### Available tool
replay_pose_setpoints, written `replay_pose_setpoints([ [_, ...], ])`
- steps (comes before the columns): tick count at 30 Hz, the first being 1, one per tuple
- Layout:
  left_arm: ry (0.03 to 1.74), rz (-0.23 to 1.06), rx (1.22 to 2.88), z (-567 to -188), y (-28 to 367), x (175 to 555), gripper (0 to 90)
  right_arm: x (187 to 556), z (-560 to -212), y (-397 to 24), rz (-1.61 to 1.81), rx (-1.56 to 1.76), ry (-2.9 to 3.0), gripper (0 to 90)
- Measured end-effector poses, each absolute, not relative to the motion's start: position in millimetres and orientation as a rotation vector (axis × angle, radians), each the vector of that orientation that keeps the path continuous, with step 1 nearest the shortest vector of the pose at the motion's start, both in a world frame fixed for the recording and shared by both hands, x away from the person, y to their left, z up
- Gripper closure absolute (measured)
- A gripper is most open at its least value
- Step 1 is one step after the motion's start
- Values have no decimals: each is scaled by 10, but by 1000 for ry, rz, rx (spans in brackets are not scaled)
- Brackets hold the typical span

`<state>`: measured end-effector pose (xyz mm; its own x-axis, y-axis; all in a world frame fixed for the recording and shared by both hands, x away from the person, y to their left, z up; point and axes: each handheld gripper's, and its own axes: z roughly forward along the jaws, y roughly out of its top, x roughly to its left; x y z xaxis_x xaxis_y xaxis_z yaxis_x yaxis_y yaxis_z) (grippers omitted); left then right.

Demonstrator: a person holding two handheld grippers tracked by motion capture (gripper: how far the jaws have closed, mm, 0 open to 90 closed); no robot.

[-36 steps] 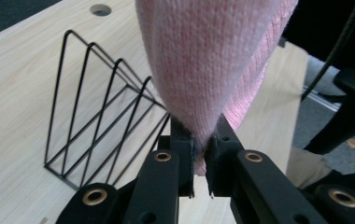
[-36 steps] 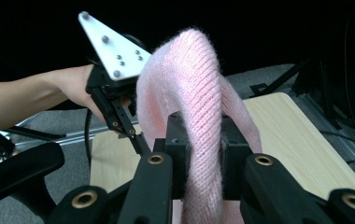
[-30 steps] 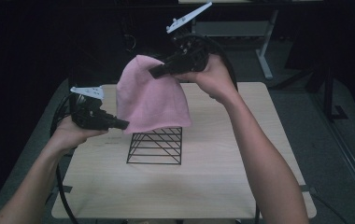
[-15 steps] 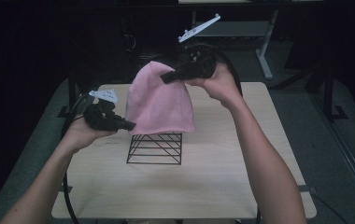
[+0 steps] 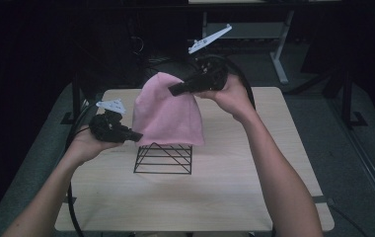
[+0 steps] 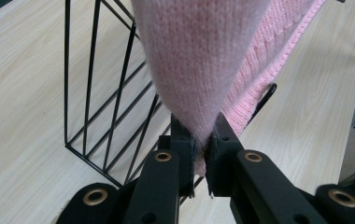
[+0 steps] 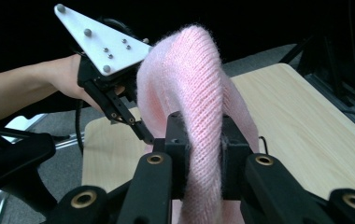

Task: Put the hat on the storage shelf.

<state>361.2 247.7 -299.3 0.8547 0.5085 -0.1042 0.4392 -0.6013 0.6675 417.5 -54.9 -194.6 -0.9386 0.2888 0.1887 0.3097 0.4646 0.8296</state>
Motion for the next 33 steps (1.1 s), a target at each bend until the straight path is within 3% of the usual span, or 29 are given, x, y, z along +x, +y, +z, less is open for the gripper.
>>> replay_pose_setpoints([
  [33,746,112,2323,-3423,2732,3490,831,4036,-2394,-266,-1449,-408,-2609,756],
])
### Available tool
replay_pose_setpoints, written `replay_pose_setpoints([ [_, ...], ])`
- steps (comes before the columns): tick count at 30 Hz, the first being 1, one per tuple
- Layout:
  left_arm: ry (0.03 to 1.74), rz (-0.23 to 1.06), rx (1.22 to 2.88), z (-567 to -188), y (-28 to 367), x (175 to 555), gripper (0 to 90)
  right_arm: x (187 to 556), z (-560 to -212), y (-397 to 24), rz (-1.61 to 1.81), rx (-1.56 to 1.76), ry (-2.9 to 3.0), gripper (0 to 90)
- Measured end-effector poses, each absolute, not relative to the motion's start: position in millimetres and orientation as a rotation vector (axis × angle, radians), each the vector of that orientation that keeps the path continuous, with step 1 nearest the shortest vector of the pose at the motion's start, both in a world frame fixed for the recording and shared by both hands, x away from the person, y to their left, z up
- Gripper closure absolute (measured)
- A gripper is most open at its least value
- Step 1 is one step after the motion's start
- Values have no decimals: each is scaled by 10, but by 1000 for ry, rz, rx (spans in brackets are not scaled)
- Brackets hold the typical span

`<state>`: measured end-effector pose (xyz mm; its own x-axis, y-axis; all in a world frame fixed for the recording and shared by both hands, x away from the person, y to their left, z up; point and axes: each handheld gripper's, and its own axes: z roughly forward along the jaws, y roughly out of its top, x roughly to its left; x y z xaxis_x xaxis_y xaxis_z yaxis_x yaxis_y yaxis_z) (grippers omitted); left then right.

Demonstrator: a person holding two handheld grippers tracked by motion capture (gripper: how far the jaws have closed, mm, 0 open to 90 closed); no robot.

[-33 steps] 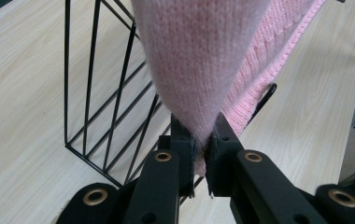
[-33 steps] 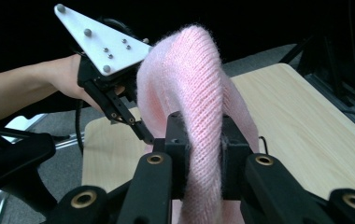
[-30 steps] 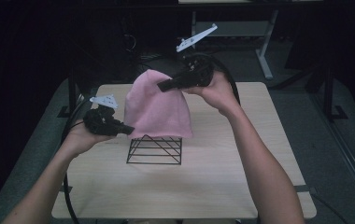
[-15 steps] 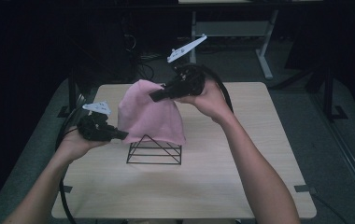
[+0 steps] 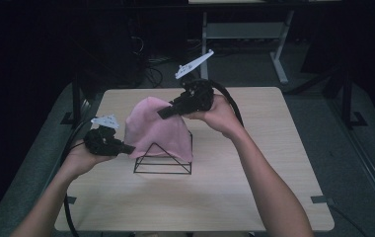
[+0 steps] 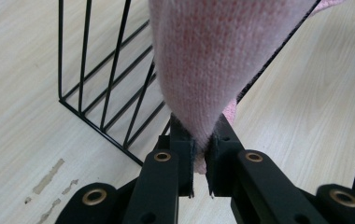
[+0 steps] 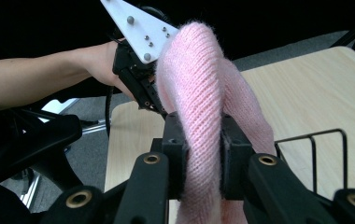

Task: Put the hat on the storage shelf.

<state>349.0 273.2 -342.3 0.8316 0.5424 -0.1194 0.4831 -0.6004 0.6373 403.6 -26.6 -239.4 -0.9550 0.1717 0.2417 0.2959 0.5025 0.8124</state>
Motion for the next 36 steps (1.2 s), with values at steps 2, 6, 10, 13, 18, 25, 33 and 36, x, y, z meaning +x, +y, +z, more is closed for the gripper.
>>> replay_pose_setpoints([
  [2,742,114,2336,-3447,2737,3490,831,4044,-2441,-264,-1448,-404,-2610,755],
  [6,750,108,2334,-3496,2733,3482,831,4051,-2509,-271,-1432,-415,-2601,752],
  [10,753,111,2355,-3565,2727,3480,830,4058,-2634,-276,-1405,-426,-2584,744],
  [13,760,97,2373,-3656,2727,3490,829,4059,-2720,-277,-1382,-431,-2582,739],
  [18,769,94,2392,-3730,2720,3507,827,4048,-2830,-268,-1353,-432,-2578,741],
  [25,772,100,2452,-3859,2668,3529,825,4027,-2973,-234,-1300,-439,-2587,715],
  [33,775,95,2487,-3983,2646,3550,826,3998,-3040,-289,-1297,-466,-2565,613],
  [36,773,97,2493,-3983,2647,3560,827,4000,-3027,-309,-1310,-464,-2560,635],
])
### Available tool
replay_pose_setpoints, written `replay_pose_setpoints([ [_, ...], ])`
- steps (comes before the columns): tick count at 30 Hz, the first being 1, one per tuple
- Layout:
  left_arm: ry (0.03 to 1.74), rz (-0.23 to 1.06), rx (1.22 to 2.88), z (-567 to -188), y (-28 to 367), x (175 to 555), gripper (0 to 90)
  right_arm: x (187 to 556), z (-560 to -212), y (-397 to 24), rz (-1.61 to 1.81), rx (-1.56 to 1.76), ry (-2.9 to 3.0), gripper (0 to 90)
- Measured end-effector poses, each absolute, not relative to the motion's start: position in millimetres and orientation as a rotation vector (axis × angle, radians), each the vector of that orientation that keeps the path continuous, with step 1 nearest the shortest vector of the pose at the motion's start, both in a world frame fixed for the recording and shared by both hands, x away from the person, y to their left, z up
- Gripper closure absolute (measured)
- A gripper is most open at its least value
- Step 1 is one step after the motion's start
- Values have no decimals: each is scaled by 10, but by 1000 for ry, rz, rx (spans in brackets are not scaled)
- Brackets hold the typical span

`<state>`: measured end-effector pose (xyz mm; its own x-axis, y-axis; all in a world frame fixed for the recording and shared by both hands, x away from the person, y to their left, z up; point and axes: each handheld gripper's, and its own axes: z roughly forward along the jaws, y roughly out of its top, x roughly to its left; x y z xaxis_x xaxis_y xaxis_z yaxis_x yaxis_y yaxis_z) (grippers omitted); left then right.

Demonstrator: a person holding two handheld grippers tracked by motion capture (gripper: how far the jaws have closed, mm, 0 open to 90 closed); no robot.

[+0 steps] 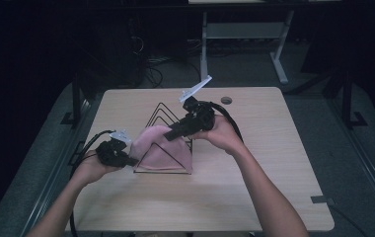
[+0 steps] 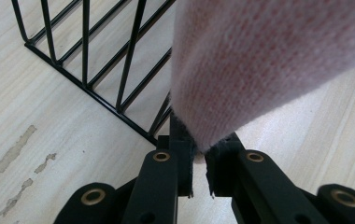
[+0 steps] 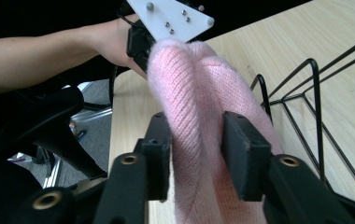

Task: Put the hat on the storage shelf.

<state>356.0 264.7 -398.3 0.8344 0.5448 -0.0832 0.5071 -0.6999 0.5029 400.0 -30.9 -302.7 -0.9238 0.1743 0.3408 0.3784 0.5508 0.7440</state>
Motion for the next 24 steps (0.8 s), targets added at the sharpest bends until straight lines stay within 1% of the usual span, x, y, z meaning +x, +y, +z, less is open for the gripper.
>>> replay_pose_setpoints([
  [1,777,101,2494,-3994,2647,3562,827,3995,-3010,-320,-1331,-449,-2556,660],
  [2,778,103,2497,-3998,2646,3564,827,3995,-3010,-320,-1331,-449,-2556,660],
  [3,789,107,2499,-4022,2638,3565,827,3974,-2986,-314,-1345,-433,-2569,723],
  [4,789,107,2499,-4022,2638,3565,827,3974,-2986,-314,-1345,-433,-2569,723],
  [5,784,111,2521,-4025,2639,3571,827,3960,-2962,-294,-1342,-398,-2619,792],
  [6,786,110,2520,-4031,2635,3573,827,3960,-2962,-294,-1342,-398,-2619,792],
  [7,781,121,2526,-4035,2631,3577,827,3936,-2935,-260,-1329,-392,-2639,817],
  [10,790,121,2523,-4052,2620,3575,827,3938,-2934,-230,-1319,-383,-2653,823],
  [16,773,141,2572,-4106,2599,3585,822,3935,-2990,-178,-1286,-384,-2683,833],
  [20,784,135,2577,-4148,2622,3589,787,3936,-3029,-158,-1243,-387,-2690,832],
  [23,793,126,2587,-4202,2674,3602,800,3942,-3044,-149,-1237,-380,-2697,831],
  [24,790,125,2588,-4213,2673,3600,818,3938,-3047,-144,-1227,-387,-2695,831],
])
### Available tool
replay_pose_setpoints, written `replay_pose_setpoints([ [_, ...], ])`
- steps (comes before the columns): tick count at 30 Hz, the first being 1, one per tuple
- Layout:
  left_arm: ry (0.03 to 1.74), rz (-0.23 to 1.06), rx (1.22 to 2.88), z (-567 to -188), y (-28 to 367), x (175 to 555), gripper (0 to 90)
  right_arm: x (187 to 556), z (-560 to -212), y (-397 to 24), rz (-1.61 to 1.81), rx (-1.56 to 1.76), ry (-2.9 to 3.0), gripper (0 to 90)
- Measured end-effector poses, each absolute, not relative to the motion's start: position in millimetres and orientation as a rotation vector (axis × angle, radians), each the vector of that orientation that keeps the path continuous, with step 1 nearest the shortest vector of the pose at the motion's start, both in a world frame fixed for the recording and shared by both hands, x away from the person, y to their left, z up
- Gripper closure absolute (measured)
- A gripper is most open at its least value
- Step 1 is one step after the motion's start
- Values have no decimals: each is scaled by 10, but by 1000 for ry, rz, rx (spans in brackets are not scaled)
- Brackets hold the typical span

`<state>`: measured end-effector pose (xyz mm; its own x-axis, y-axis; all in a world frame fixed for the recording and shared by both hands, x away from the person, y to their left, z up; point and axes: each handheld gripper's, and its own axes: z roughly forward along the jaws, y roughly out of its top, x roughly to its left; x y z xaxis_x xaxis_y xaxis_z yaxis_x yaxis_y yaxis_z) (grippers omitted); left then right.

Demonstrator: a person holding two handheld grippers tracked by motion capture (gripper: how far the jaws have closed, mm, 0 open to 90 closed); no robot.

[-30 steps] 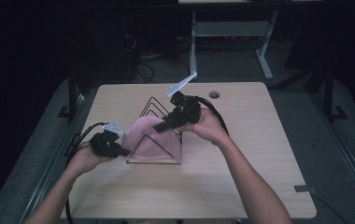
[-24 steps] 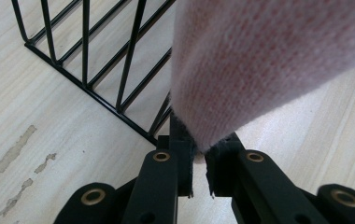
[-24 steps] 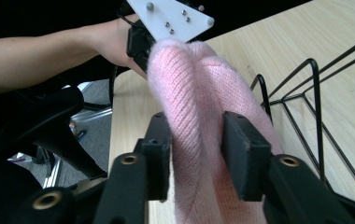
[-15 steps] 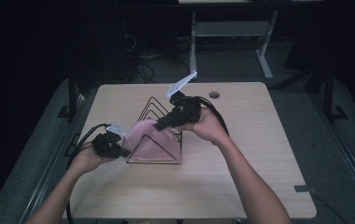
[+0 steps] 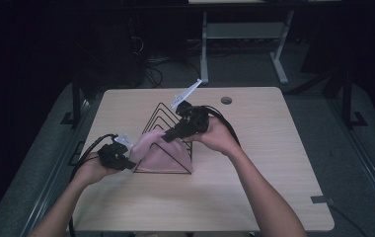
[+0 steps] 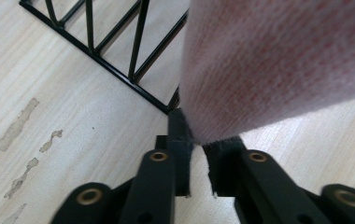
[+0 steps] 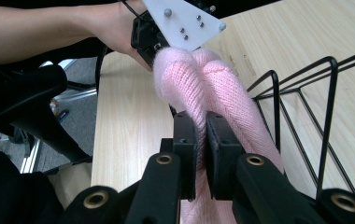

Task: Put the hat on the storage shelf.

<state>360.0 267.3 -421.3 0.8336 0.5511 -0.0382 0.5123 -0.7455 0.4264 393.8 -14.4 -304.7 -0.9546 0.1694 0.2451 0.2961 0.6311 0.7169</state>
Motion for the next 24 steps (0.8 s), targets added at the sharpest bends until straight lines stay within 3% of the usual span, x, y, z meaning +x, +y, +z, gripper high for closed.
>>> replay_pose_setpoints([
  [16,786,142,2625,-4259,2633,3614,839,3918,-3106,-119,-1225,-393,-2679,832],
  [24,788,155,2610,-4229,2648,3585,809,3890,-3105,-143,-1237,-387,-2687,807],
])
